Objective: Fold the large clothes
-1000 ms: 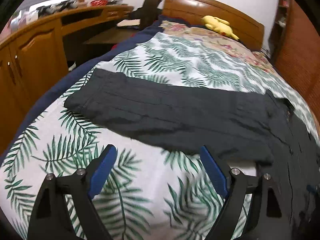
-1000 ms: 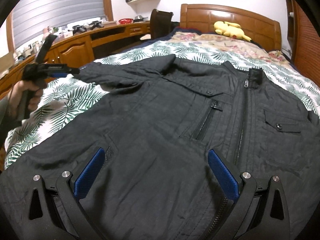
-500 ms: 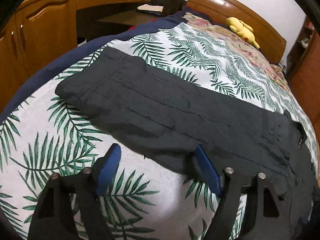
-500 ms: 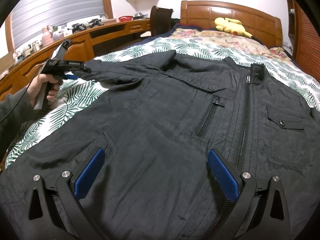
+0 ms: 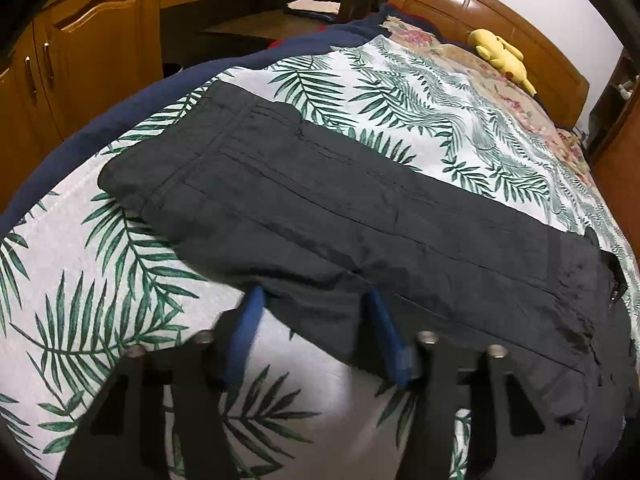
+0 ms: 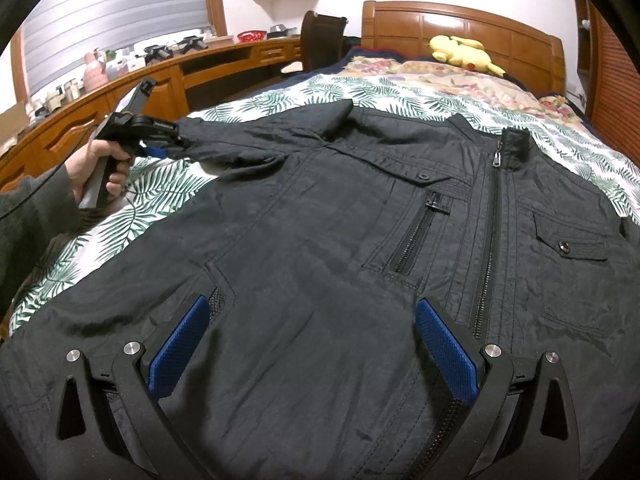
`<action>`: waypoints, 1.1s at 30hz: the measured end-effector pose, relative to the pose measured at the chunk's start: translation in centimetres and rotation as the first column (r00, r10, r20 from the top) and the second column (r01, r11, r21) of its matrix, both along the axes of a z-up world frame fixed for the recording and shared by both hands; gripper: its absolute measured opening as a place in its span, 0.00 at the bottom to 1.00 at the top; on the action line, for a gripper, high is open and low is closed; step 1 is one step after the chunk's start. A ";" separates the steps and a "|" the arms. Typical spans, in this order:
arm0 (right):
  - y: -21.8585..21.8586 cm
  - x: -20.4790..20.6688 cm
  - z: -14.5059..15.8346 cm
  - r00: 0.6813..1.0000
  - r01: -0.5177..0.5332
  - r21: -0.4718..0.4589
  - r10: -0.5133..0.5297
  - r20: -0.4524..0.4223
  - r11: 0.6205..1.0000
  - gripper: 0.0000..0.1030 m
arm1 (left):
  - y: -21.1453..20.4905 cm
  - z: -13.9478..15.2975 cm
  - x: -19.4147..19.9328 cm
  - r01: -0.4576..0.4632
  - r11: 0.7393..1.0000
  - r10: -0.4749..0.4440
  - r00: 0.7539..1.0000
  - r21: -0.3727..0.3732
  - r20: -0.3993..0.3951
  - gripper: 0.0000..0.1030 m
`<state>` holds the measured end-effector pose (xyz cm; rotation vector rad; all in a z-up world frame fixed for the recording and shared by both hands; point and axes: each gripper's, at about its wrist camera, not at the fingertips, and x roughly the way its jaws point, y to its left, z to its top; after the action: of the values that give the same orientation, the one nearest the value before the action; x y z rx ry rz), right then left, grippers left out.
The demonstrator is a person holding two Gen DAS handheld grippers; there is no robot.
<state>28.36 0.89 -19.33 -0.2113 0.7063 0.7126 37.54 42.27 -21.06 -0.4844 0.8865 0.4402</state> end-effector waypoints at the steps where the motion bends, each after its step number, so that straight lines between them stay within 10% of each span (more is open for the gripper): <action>1: 0.0 0.0 0.0 1.000 0.000 0.000 0.000 0.000 1.000 1.00 | 0.1 0.0 0.0 -0.008 1.000 0.008 1.000 0.009 -0.012 0.34; 7: 0.0 0.0 0.0 1.000 0.000 0.000 0.000 -0.002 1.000 1.00 | -0.9 1.0 0.2 0.033 0.998 -0.031 0.999 0.053 -0.039 0.00; 21: -0.2 -0.3 0.4 1.000 0.014 0.012 -0.014 0.010 1.000 1.00 | -11.4 11.0 0.1 0.189 0.956 -0.200 0.979 0.224 0.031 0.00; 33: -5.4 -2.6 3.0 0.999 0.047 0.018 -0.047 0.006 0.999 1.00 | -27.6 17.9 -2.9 0.467 0.836 -0.507 0.858 0.286 0.081 0.00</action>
<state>25.74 -4.48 -16.34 -0.1799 0.6969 0.6728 34.60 14.70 -3.19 -0.0374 0.7549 0.0395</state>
